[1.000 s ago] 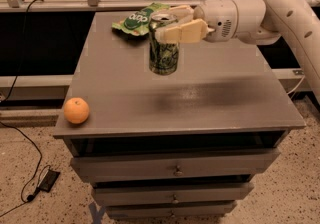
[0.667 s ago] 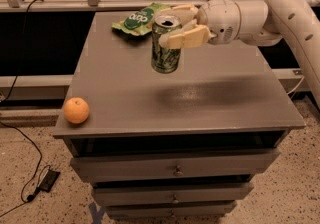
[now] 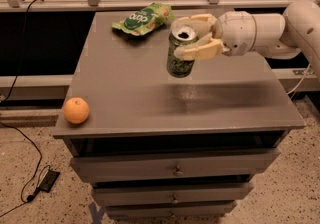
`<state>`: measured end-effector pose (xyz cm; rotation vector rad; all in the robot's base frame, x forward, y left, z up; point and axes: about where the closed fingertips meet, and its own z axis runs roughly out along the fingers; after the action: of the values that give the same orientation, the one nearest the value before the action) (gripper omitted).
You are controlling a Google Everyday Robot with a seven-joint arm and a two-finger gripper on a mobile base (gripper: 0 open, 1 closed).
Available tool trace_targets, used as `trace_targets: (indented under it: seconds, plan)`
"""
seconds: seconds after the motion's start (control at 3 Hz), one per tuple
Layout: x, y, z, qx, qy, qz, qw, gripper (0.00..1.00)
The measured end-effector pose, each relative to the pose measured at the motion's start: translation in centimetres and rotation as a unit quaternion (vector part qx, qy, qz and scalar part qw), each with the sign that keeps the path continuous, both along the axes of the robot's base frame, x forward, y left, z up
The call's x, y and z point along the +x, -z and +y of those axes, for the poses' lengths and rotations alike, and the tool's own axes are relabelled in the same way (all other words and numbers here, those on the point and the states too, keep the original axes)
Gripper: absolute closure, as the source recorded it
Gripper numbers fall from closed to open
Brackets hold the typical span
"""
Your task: Place green can upright
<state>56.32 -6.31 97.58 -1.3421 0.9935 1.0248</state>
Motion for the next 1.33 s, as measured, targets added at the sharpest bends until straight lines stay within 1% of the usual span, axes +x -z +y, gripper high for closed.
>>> trace_targets:
  seconds: [0.33,0.67,1.33]
  plan:
    - [0.6,2.3,-1.9,0.029,0.001,0.000,0.9996,0.82]
    - [1.1,5.1,-3.5,0.018,0.018,0.012,0.9996,0.59]
    - [1.1,5.1,-3.0,0.017,0.014,0.012,0.9997,0.12]
